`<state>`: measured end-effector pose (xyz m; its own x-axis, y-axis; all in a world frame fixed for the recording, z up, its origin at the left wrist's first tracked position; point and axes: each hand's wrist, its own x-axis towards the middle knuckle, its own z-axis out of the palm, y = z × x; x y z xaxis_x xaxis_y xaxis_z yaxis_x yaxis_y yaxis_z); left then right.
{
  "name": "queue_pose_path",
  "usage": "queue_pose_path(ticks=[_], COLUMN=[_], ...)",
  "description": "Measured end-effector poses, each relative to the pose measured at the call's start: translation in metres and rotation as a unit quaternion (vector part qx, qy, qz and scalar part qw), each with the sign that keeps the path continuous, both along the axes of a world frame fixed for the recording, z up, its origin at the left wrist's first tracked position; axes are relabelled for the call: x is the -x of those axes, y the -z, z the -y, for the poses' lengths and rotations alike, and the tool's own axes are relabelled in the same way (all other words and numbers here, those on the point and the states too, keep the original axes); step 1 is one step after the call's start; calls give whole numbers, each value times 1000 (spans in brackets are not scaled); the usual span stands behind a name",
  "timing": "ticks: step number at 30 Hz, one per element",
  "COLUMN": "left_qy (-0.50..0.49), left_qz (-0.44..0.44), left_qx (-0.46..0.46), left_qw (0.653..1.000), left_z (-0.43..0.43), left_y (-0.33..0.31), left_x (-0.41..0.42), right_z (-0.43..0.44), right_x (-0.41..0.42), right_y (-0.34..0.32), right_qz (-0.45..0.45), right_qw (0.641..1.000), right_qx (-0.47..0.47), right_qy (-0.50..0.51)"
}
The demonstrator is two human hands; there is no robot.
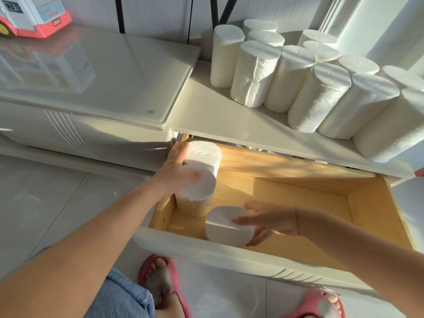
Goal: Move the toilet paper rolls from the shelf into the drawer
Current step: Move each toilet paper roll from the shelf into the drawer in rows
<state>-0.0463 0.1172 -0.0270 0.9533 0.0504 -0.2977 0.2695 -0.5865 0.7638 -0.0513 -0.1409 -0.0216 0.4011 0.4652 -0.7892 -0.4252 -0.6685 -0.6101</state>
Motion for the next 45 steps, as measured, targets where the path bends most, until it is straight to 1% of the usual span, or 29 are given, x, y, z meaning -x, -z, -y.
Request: queue_pose_path(ticks=[4,11,15,16,17,18,19,20,21,23,25,27,28,29,31,34,36,39,41,43,45], left_qy=[-4,-1,-5,-6,-7,-7,-3,8,22,56,86,114,122,127,137,144,144,149,152,153,150], left_qz=[9,18,22,21,22,29,43,60,72,90,118,129,125,120,120,111,103,110,117,117,117], left_qx=[-3,2,-1,-8,-18,-38,-70,-115,-167,-251,-272,-271,-275,-283,-306,-317,-320,-331,-337,-334,-322], left_qw=[1000,1000,1000,1000,1000,999,997,991,983,962,951,947,945,943,935,931,931,925,922,923,928], left_z=[1,0,0,0,2,3,4,5,7,14,23,29,31,33,39,45,45,46,45,45,45], left_y=[-2,0,2,3,3,4,4,4,4,3,4,7,8,10,10,6,4,2,2,3,4], left_x=[1,2,0,1,1,1,0,-2,-4,-7,-6,-1,1,2,2,3,3,4,4,3,2], right_z=[-29,-73,-79,-79,-78,-77,-74,-70,-63,-44,-22,1,10,18,28,30,26,22,24,29,32], right_x=[12,17,15,16,16,15,12,7,0,-19,-42,-66,-77,-88,-105,-118,-120,-118,-117,-119,-126], right_y=[4,6,10,8,5,0,-5,-11,-18,-35,-50,-59,-62,-64,-64,-60,-58,-57,-57,-60,-64], right_qz=[-43,-27,-11,1,35,96,178,266,346,463,532,581,592,595,591,545,528,533,541,557,571], right_qw=[999,997,997,998,998,995,983,963,935,869,799,735,713,700,691,704,706,702,704,693,679], right_qx=[-22,-31,-21,-13,2,20,31,34,30,19,7,17,25,31,42,47,38,1,-2,12,-1], right_qy=[14,66,70,63,49,32,27,39,69,174,281,350,376,395,415,453,469,472,460,458,462])
